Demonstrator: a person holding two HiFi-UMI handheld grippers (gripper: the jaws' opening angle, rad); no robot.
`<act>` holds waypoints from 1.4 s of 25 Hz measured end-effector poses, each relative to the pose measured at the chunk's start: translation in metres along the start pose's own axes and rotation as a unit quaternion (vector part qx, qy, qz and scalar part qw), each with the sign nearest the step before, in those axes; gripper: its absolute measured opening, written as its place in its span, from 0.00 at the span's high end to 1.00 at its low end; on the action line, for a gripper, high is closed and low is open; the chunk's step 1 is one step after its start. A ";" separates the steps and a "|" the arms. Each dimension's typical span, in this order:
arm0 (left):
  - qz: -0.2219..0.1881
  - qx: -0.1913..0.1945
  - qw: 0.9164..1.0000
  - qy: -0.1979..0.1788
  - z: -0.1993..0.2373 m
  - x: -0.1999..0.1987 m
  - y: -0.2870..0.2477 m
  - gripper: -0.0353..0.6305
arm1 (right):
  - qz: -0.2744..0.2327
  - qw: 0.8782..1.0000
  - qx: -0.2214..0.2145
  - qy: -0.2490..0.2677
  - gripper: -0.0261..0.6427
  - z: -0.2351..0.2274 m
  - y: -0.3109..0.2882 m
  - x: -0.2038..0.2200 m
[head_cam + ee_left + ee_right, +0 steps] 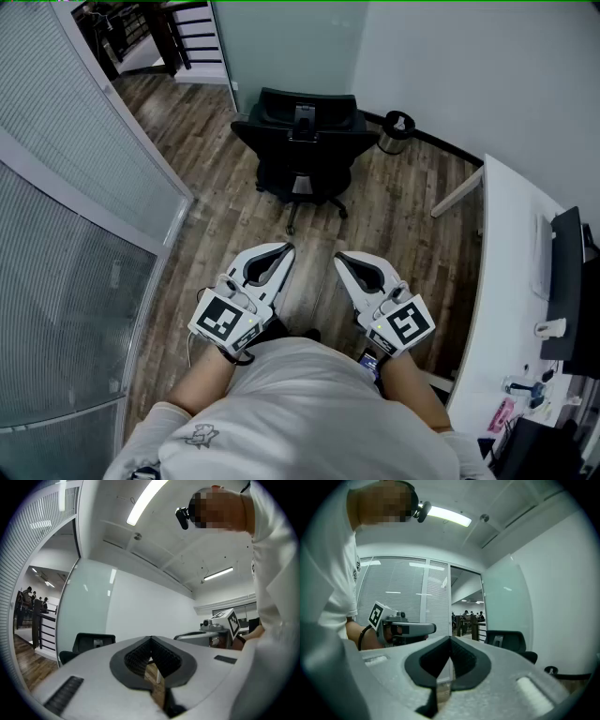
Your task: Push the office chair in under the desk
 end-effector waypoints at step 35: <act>0.032 0.057 0.997 0.046 0.217 0.011 0.022 0.95 | 0.033 0.999 0.026 -0.014 0.96 -0.018 -0.220 0.015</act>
Point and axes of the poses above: the fingertips, and each gripper's own axes: y backward along the fingers, z to its left, x out of its underside, the point moved 2 cm from there along y, backward along the fingers, and after that the axes turned 9 degrees about x, right-handed, at the moved point
